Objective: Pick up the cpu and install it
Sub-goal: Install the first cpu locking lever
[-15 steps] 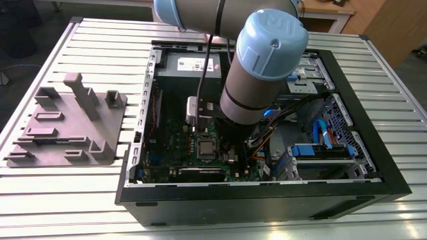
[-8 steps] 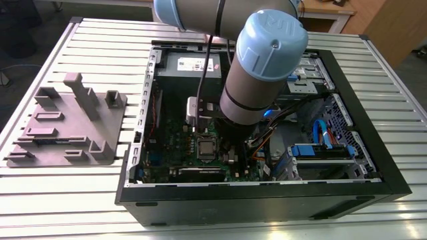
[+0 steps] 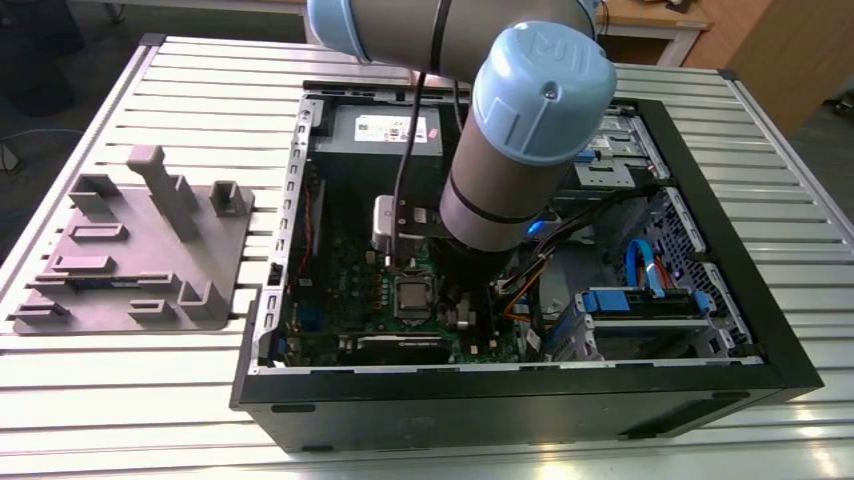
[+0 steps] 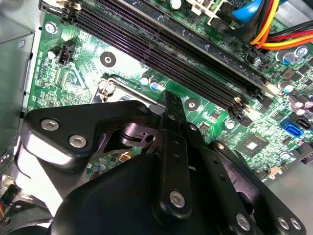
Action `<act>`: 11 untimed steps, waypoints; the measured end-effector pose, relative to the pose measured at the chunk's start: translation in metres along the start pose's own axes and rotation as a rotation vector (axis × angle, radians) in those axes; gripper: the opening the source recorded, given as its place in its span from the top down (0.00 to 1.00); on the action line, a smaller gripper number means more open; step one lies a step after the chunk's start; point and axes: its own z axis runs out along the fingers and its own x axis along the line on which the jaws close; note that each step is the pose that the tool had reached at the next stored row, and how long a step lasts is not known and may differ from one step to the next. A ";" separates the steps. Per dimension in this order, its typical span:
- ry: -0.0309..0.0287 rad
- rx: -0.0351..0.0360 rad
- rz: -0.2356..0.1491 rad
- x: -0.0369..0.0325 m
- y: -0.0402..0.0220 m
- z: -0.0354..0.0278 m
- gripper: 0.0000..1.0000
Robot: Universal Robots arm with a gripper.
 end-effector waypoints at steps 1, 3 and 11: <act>-0.0001 -0.0001 0.000 0.0000 -0.0002 0.0001 0.90; -0.0007 -0.0001 0.000 0.0000 -0.0013 0.0004 0.90; -0.0056 -0.0001 -0.001 0.0000 -0.0050 0.0023 0.90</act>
